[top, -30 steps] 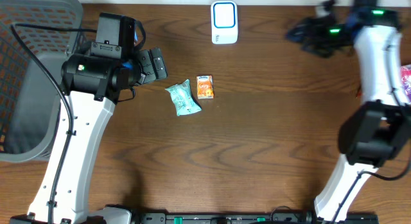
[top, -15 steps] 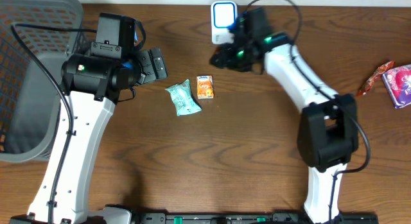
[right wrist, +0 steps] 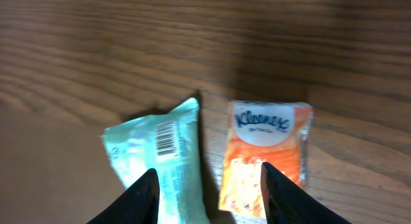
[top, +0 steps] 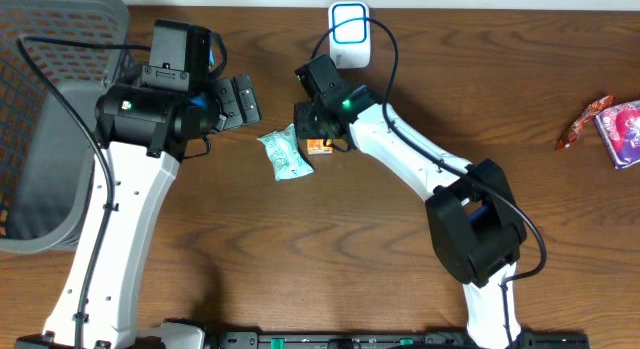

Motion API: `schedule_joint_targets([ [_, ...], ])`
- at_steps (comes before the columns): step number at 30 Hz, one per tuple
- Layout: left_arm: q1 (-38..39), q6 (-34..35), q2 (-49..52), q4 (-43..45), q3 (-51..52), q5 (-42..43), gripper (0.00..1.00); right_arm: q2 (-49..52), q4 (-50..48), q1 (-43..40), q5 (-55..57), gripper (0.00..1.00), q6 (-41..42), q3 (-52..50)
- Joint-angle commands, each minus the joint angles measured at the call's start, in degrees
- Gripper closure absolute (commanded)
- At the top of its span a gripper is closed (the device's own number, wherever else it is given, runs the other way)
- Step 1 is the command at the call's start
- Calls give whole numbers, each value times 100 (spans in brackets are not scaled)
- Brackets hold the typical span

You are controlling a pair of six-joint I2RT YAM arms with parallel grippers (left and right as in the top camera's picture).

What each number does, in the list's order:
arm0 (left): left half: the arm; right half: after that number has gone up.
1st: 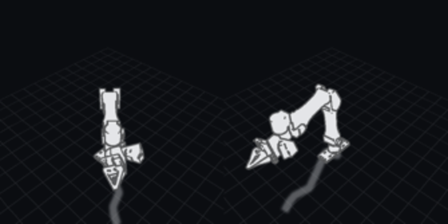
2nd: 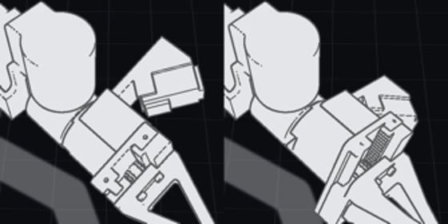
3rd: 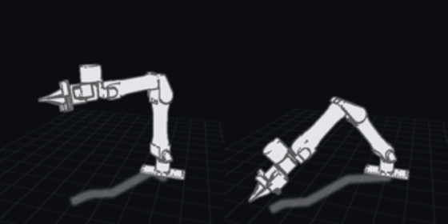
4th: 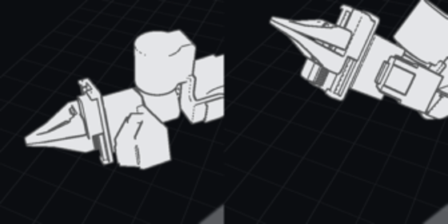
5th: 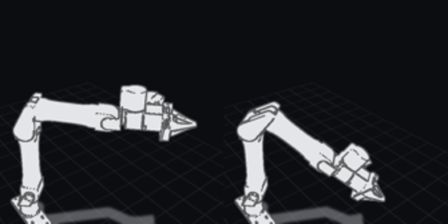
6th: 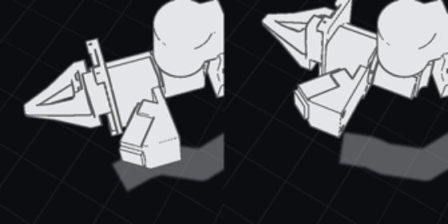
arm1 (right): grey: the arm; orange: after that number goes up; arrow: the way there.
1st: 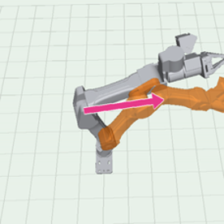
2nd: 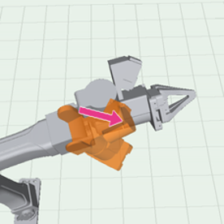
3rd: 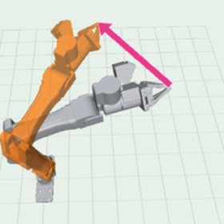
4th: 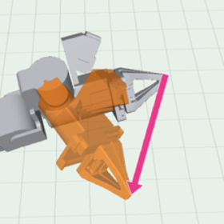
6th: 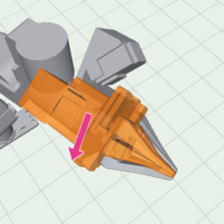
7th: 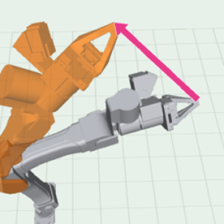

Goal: Scan the item barcode
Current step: 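Reach the right gripper to the orange Kleenex pack and grasp it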

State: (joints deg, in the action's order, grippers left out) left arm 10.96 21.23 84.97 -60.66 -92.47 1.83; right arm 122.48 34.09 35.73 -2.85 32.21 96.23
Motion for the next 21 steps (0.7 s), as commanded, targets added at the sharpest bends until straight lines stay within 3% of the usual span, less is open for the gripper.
schedule_joint_targets([
  [1,-17,31,26,-17,-2,13,2,243,-50,57,426,54,249,-210],
  [7,-17,31,26,-17,-2,15,2,581,79,66,496,54,-188,-240],
  [13,-17,31,26,-17,-2,15,2,522,1003,-4,1606,54,-96,-153],
  [21,-17,31,26,-17,-2,15,2,293,2039,-74,2098,44,-378,273],
])
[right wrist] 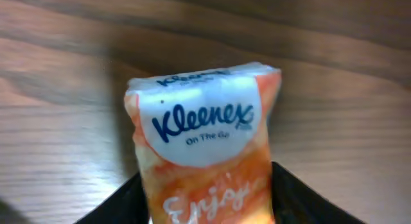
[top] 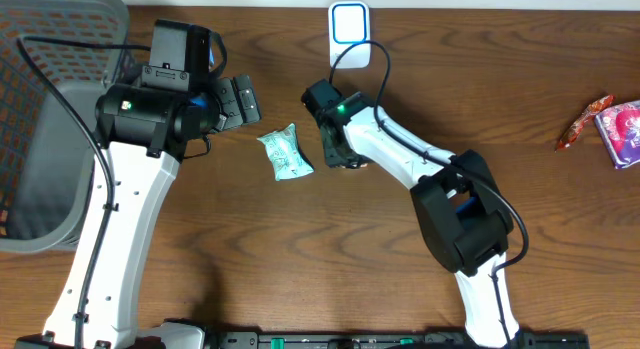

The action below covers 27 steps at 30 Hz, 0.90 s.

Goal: Scan the item barcode
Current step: 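Reach the right gripper to the orange Kleenex pack and grasp it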

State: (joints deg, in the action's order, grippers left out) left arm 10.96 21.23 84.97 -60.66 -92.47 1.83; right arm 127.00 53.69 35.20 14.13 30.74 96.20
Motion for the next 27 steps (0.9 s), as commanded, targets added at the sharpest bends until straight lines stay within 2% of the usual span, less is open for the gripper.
schedule_joint_targets([
  [1,-17,31,26,-17,-2,13,2,-181,103,-4,400,43,-278,304],
  [7,-17,31,26,-17,-2,15,2,-197,144,190,507,41,-573,358],
  [11,-17,31,26,-17,-2,13,2,-195,118,326,850,46,-575,345],
  [17,-17,31,26,-17,-2,13,2,-109,37,439,999,59,-573,334],
  [24,-17,31,26,-17,-2,13,2,-33,-225,367,994,59,-549,7],
  [27,-17,31,26,-17,-2,13,2,-33,-212,341,990,64,-551,-39],
])
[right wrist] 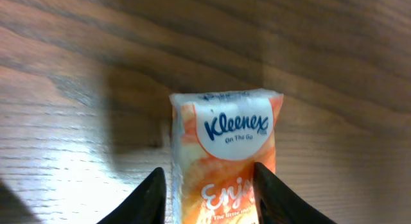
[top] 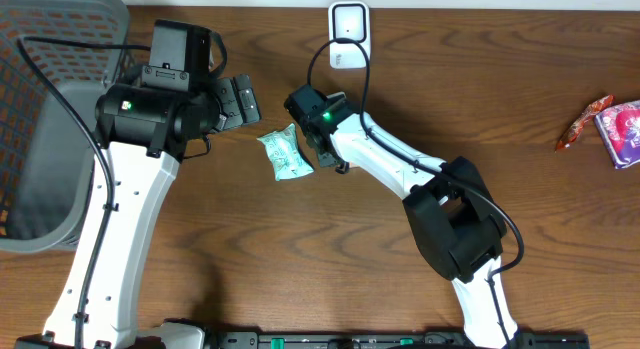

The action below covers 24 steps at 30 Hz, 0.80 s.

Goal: Scan the item barcode

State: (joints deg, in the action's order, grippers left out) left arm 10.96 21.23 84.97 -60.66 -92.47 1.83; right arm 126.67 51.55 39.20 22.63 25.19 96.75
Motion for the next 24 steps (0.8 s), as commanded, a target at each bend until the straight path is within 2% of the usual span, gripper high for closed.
schedule_joint_targets([
  [1,-17,31,26,-17,-2,13,2,0,2,-66,138,66,4,-94],
  [4,-17,31,26,-17,-2,15,2,0,-2,-87,98,71,7,-94],
  [9,-17,31,26,-17,-2,13,2,0,-142,-118,55,74,11,-297],
  [14,-17,31,26,-17,-2,13,2,-2,-201,-262,-730,89,44,-393],
  [16,-17,31,26,-17,-2,13,2,-31,-157,-385,-1213,99,42,-323],
  [21,-17,31,26,-17,-2,13,2,-243,116,-929,-2855,99,-184,24],
  [24,-17,31,26,-17,-2,15,2,-520,107,-1604,-4669,99,-627,181],
])
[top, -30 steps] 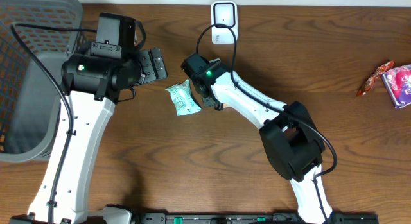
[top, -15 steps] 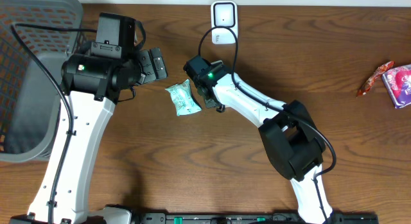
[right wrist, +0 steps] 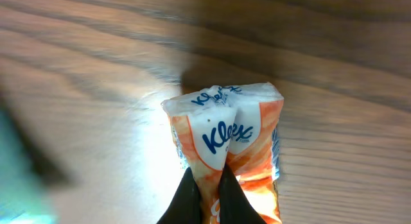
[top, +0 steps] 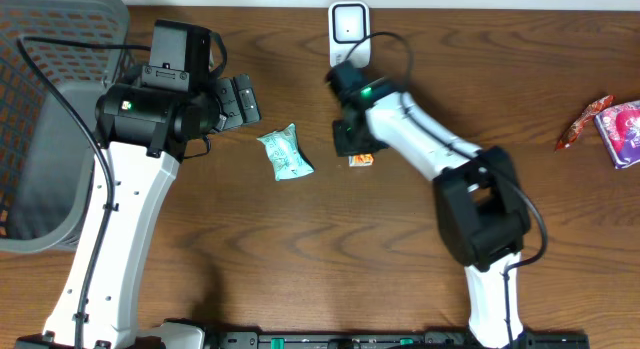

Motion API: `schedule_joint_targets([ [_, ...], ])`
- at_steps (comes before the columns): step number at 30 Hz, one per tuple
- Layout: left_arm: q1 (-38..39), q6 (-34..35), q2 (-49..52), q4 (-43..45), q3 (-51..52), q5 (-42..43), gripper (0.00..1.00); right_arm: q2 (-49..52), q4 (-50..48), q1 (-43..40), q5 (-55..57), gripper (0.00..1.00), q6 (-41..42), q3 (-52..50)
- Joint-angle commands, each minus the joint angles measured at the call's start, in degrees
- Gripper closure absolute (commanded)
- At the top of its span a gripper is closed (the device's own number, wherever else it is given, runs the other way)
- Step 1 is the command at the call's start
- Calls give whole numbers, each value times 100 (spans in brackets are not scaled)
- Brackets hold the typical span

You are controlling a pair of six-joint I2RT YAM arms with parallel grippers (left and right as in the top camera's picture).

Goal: Scan the item barcode

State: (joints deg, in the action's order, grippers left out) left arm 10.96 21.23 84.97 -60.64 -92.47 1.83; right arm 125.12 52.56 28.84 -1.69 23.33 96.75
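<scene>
My right gripper (right wrist: pixel 207 197) is shut on an orange and white Kleenex tissue pack (right wrist: pixel 225 137), pinching its middle so the pack folds between the jaws. From above, the pack (top: pixel 362 159) peeks out under the right gripper (top: pixel 350 141), below the white barcode scanner (top: pixel 347 29) at the table's far edge. A mint green packet (top: pixel 284 153) lies left of it on the table. My left gripper (top: pixel 238 99) hangs further left, near the basket, its jaws not clear to see.
A grey mesh basket (top: pixel 50 109) fills the far left. A red wrapper (top: pixel 582 123) and a pink packet (top: pixel 622 131) lie at the right edge. The brown wooden table (top: pixel 300 259) stretches toward the front.
My right gripper went from open around the Kleenex pack to shut on it, squeezing its middle. It and the pack now sit further right, away from the green packet. The left arm is unchanged.
My right gripper was open above the green packet and the Kleenex pack lying side by side. Then it straddled the Kleenex pack alone, still open at both later moments. Now it is shut on the pack, to the right, below the scanner.
</scene>
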Motion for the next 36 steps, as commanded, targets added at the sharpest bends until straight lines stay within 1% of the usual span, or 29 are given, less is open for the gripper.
schedule_joint_targets([
  [1,-17,31,26,-20,-2,13,2,-409,-7,-739,-2643,99,-514,181],
  [4,-17,31,26,-20,-2,13,2,-413,-24,-1294,-4022,99,-894,173],
  [7,-17,31,26,-20,-2,13,2,-293,-9,-1729,-5001,99,-1235,22],
  [11,-17,31,26,-20,-2,13,2,-153,-177,-2133,-5724,99,-1384,-605],
  [14,-17,31,26,-20,-2,15,2,-122,-717,-2385,-6100,99,-1342,-1255],
  [16,-17,31,26,-20,-2,13,2,-125,-1047,-2583,-6122,95,-1152,-1631],
  [19,-17,31,26,-20,-2,13,2,-125,-1043,-2935,-5816,91,-1137,-1869],
  [24,-17,31,26,-22,-2,13,2,-127,-691,-3410,-4690,79,-1134,-1840],
  [25,-17,31,26,-20,-2,13,2,-127,-595,-3495,-4564,78,-1139,-1803],
  [27,-17,31,26,-20,-2,13,2,-149,-350,-3652,-4463,76,-1198,-1685],
  [31,-17,31,26,-22,-2,15,2,-273,308,-3814,-4472,75,-1589,-1261],
  [34,-17,31,26,-22,-2,13,2,-345,636,-3718,-4472,66,-1899,-990],
  [36,-17,31,26,-20,-2,15,2,-367,680,-3604,-4470,54,-1969,-933],
])
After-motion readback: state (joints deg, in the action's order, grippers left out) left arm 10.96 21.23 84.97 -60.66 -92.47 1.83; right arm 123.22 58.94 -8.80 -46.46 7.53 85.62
